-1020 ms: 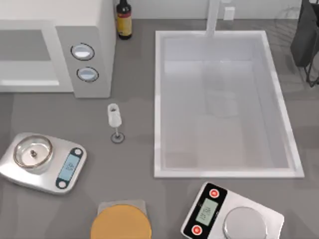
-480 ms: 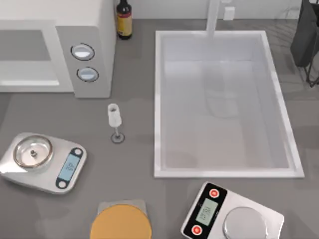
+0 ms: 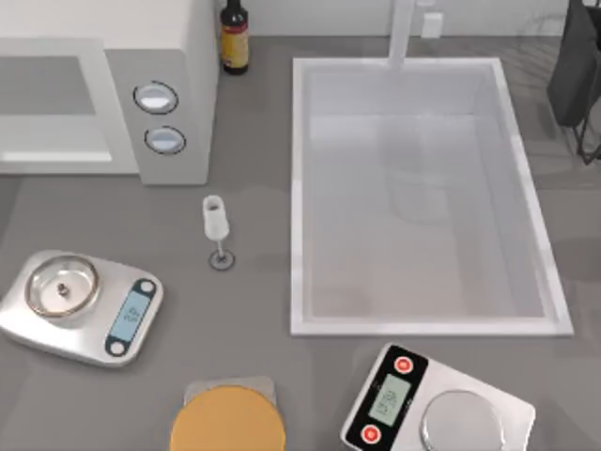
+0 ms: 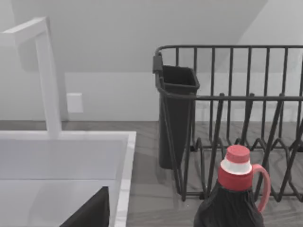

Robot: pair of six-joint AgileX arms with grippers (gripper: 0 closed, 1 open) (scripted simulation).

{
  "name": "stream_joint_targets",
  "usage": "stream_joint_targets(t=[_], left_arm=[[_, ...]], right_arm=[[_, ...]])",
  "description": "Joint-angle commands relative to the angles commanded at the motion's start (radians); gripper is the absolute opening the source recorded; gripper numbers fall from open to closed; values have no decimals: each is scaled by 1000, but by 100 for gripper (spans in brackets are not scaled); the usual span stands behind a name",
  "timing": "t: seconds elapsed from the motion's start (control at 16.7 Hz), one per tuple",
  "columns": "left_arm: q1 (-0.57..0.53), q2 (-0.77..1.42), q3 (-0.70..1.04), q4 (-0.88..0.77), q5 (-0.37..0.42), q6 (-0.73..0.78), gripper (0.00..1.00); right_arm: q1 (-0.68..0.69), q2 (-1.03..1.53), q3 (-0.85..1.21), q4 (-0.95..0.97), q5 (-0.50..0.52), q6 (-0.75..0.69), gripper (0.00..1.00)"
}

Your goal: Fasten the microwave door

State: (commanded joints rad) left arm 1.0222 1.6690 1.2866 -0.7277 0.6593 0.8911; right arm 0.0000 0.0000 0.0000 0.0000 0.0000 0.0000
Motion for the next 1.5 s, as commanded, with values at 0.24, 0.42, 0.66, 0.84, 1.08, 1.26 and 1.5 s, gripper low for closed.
stream_joint_targets(t=[0.24, 0.42, 0.66, 0.84, 1.08, 1.26, 1.5], left_arm=[[-9, -8, 0, 1, 6, -7, 0], [-7, 10, -33, 40, 5, -5, 0], [-2, 68, -145, 226, 4, 0, 0], [2, 113, -234, 357, 3, 4, 0], [3, 130, -268, 395, 3, 5, 0], [6, 112, -270, 395, 2, 2, 0], [-60, 4, -383, 448, -33, -68, 0]], right_arm=[[0, 0, 0, 0, 0, 0, 100], [0, 0, 0, 0, 0, 0, 100], [0, 0, 0, 0, 0, 0, 100], [0, 0, 0, 0, 0, 0, 100], [0, 0, 0, 0, 0, 0, 100], [0, 0, 0, 0, 0, 0, 100], [0, 0, 0, 0, 0, 0, 100]])
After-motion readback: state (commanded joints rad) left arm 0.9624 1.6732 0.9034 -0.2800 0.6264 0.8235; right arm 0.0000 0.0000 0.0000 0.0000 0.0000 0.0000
